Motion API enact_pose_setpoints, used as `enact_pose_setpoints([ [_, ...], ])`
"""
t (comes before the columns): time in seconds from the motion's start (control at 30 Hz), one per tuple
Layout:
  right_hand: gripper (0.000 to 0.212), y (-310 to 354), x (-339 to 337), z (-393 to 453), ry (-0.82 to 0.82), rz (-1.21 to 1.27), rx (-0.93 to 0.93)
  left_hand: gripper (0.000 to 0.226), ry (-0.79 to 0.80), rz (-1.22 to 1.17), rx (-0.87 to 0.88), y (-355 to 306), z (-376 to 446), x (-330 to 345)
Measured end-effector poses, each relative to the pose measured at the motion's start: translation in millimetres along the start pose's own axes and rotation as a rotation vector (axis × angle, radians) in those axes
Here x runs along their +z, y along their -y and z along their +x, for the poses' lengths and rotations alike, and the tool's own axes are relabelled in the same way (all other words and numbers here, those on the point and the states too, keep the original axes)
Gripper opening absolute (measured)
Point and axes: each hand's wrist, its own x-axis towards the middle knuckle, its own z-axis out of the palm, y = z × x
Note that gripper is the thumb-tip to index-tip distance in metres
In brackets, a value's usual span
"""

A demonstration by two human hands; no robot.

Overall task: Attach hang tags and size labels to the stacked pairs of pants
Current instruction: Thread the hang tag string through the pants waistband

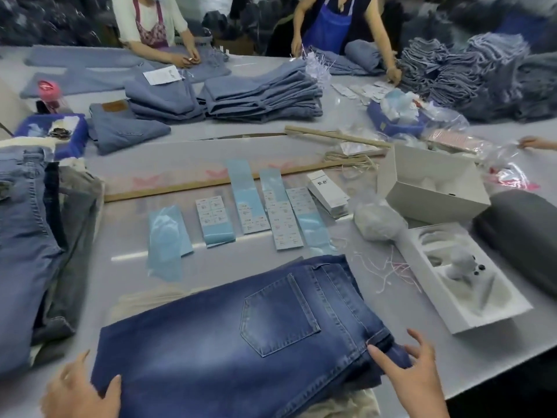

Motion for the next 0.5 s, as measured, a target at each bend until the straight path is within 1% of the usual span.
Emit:
enact_pose_setpoints([
  [0.03, 0.091, 3.7, -0.6, -1.2, -0.066, -0.134, -0.173, 0.070, -0.027, 0.035, 0.076, -22.8, 5.2, 2.5],
  [0.07, 0.089, 9.4, -0.9, -2.7, -0.134, -0.256, -0.386, 0.070, -0.132, 0.055, 0.212, -43.9, 0.8, 8.7],
  [0.1, 0.082, 17.4, 1.5, -4.8, -0.190, -0.337, -0.609, 0.068, -0.203, 0.052, 0.345, -74.0, -9.4, 16.2],
  [0.13, 0.073, 25.8, 7.6, -8.3, -0.224, -0.377, -0.785, 0.065, -0.251, 0.010, 0.483, -107.2, -22.1, 30.7],
  [0.17, 0.066, 31.0, 15.7, -9.4, -0.230, -0.420, -0.892, 0.062, -0.209, -0.038, 0.640, -139.5, -36.0, 46.7],
  [0.2, 0.064, 35.2, 25.8, -7.8, -0.192, -0.489, -0.947, 0.061, -0.142, -0.076, 0.774, -168.9, -50.6, 65.5],
  [0.23, 0.065, 36.6, 35.9, -5.4, -0.079, -0.594, -0.945, 0.062, -0.062, -0.056, 0.877, -187.4, -65.3, 88.9],
  [0.27, 0.065, 32.6, 44.9, -1.9, 0.060, -0.716, -0.893, 0.062, -0.002, 0.014, 0.985, -202.0, -81.3, 112.3],
  [0.3, 0.061, 22.3, 51.0, 3.4, 0.193, -0.822, -0.798, 0.060, 0.058, 0.111, 1.061, -212.5, -95.7, 131.7],
  [0.33, 0.058, 9.5, 53.5, 9.5, 0.316, -0.878, -0.668, 0.057, 0.105, 0.201, 1.110, -215.7, -106.5, 150.7],
  [0.37, 0.056, -3.2, 53.9, 15.5, 0.391, -0.850, -0.566, 0.056, 0.167, 0.270, 1.128, -216.0, -113.8, 164.6],
  [0.4, 0.055, -14.4, 53.3, 21.4, 0.404, -0.778, -0.543, 0.056, 0.220, 0.295, 1.138, -213.7, -116.3, 173.1],
  [0.5, 0.056, -19.8, 52.5, 25.2, 0.380, -0.713, -0.570, 0.057, 0.265, 0.352, 1.091, -211.0, -109.5, 177.1],
])
